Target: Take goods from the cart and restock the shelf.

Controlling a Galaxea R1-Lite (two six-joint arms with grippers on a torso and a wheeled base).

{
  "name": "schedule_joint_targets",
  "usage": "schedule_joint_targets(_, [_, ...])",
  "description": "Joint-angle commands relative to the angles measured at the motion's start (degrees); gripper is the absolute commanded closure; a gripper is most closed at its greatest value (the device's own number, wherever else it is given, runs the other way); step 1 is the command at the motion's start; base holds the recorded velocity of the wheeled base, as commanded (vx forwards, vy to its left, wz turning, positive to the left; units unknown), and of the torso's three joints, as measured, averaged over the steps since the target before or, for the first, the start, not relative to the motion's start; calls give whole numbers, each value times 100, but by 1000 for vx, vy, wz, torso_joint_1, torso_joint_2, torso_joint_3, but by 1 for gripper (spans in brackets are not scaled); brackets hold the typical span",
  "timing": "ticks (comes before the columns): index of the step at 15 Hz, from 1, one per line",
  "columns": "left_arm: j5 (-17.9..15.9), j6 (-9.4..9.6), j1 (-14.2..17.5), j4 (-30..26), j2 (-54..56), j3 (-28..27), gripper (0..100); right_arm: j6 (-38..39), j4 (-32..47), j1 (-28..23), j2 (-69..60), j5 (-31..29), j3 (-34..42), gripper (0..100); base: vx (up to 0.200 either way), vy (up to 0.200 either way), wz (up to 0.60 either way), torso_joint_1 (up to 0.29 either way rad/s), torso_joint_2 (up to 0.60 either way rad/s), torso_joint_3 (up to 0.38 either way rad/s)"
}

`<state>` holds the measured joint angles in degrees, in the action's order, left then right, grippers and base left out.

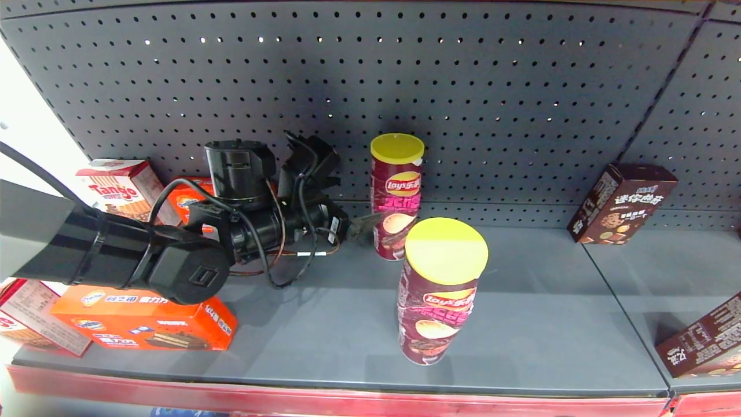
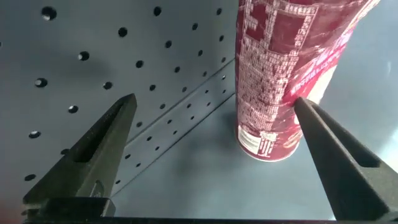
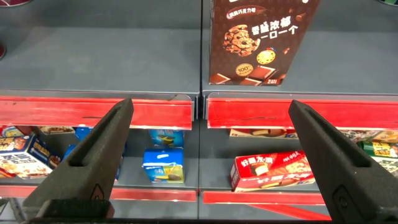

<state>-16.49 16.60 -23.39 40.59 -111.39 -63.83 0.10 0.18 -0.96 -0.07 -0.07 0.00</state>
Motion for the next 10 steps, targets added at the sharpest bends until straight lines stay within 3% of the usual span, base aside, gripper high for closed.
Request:
schedule_joint_targets(1, [32,-8,10,1,-15,2,0,-1,-1,0,7,-1,0,0,0,0,0,0,0,0])
schedule_joint_targets(6, [419,-26,19,80,108,187,0,-1,-1,0,7,-1,0,0,0,0,0,0,0,0])
schedule_joint_targets(7, [700,27,-16,212,425,459,0,-1,-1,0,7,7,0,0,0,0,0,0,0,0])
schedule_joint_targets(10, [1131,124,-7,265,636,784,0,-1,-1,0,7,-1,0,0,0,0,0,0,0,0])
